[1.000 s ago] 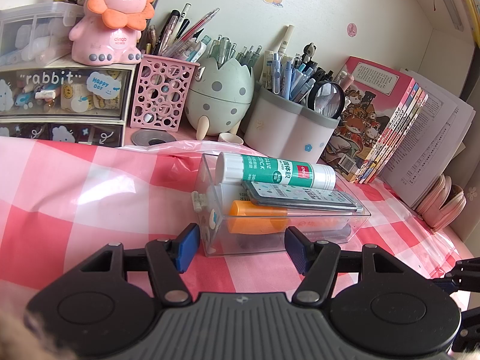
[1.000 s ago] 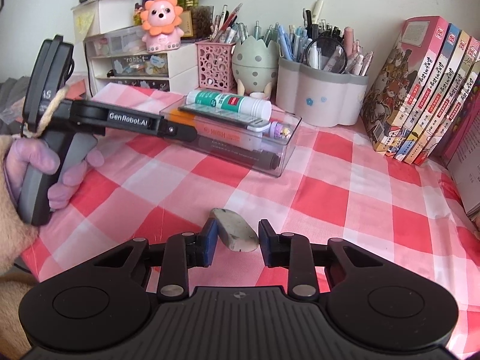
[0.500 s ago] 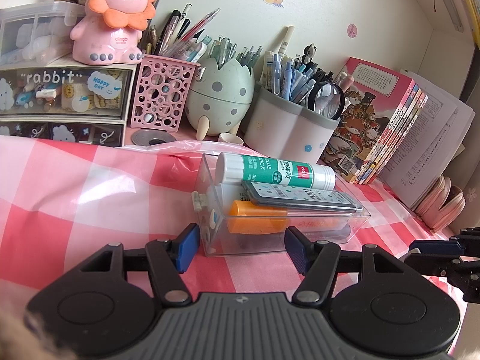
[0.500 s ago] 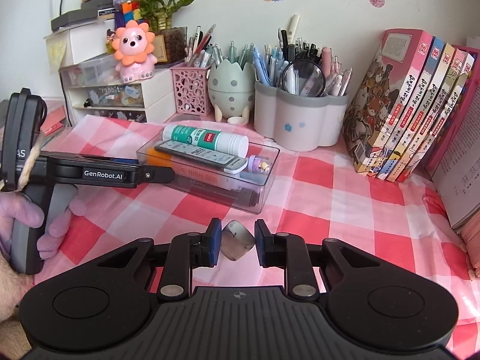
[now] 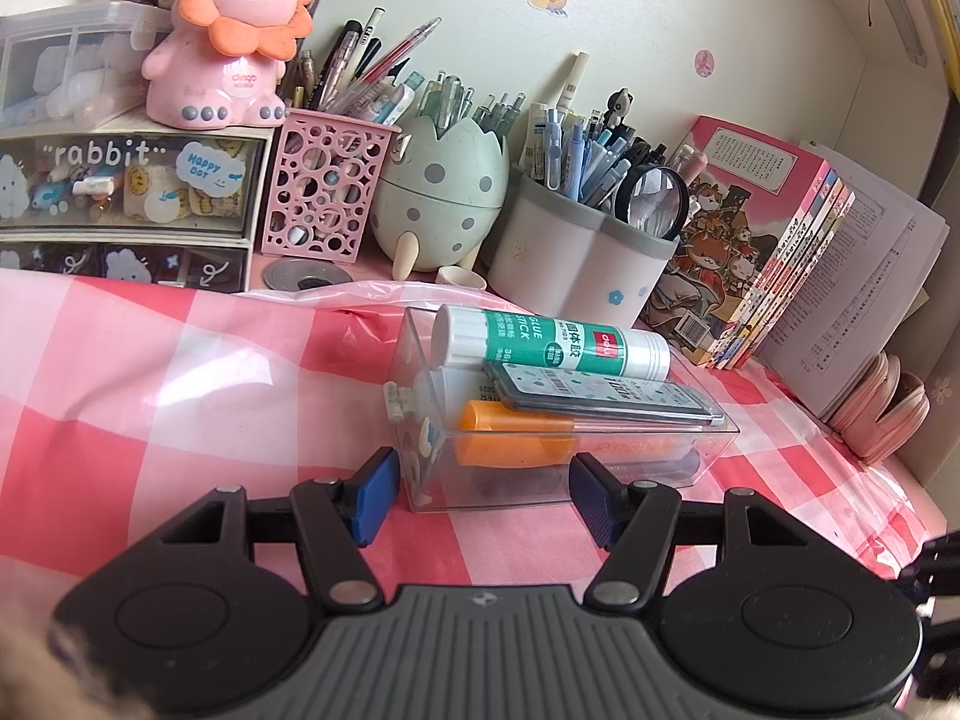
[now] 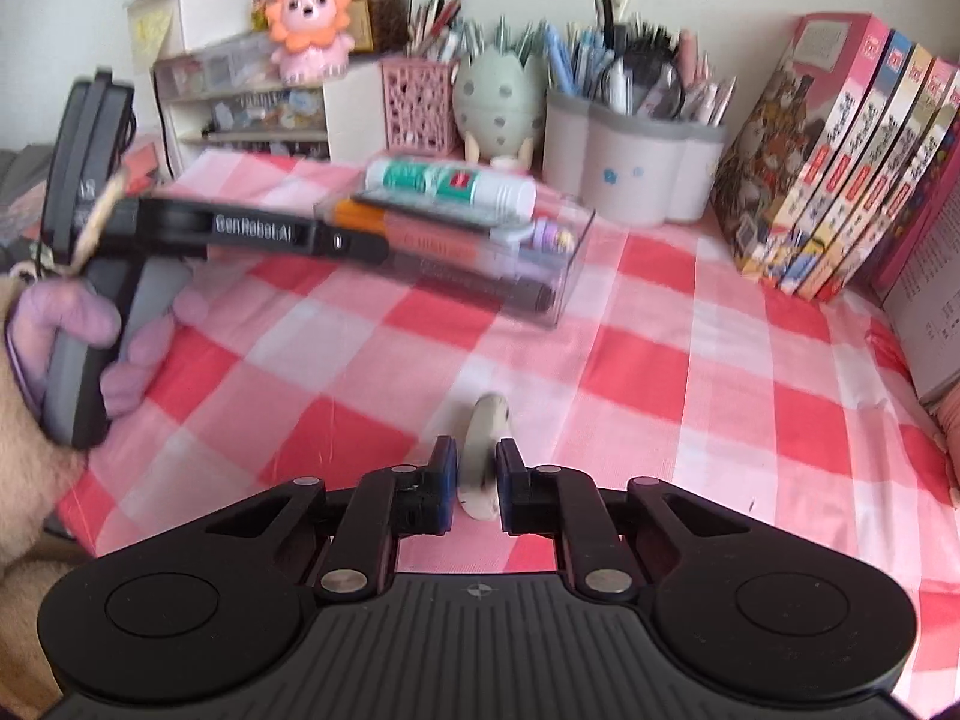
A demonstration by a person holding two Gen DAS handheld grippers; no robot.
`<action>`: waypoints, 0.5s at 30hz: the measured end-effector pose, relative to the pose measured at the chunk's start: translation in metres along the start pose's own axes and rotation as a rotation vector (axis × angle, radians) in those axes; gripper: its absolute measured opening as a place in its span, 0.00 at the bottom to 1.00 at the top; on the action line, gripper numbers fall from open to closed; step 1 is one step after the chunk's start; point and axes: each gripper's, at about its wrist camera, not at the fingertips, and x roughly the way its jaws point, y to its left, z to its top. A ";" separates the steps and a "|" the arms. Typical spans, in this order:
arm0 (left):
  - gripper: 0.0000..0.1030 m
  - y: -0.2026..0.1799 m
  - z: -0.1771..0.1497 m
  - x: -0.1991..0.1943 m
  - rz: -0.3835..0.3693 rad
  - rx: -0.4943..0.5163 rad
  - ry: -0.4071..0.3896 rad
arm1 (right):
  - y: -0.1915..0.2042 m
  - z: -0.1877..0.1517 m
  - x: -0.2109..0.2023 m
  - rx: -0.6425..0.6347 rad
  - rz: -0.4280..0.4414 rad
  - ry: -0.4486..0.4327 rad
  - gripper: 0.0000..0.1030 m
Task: Organize stationery
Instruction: 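Grasp the white eraser with the right gripper and lift it, then lower the eraser into the clear box and open the right gripper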
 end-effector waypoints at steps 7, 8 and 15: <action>0.35 0.000 0.000 0.000 0.000 0.000 0.000 | -0.003 0.002 0.007 0.015 -0.009 0.022 0.15; 0.35 0.000 0.000 0.000 0.000 0.000 0.000 | -0.004 0.002 0.008 0.023 -0.013 0.019 0.11; 0.35 0.000 0.000 0.000 0.000 0.000 0.000 | -0.010 0.008 0.006 0.067 -0.017 -0.015 0.06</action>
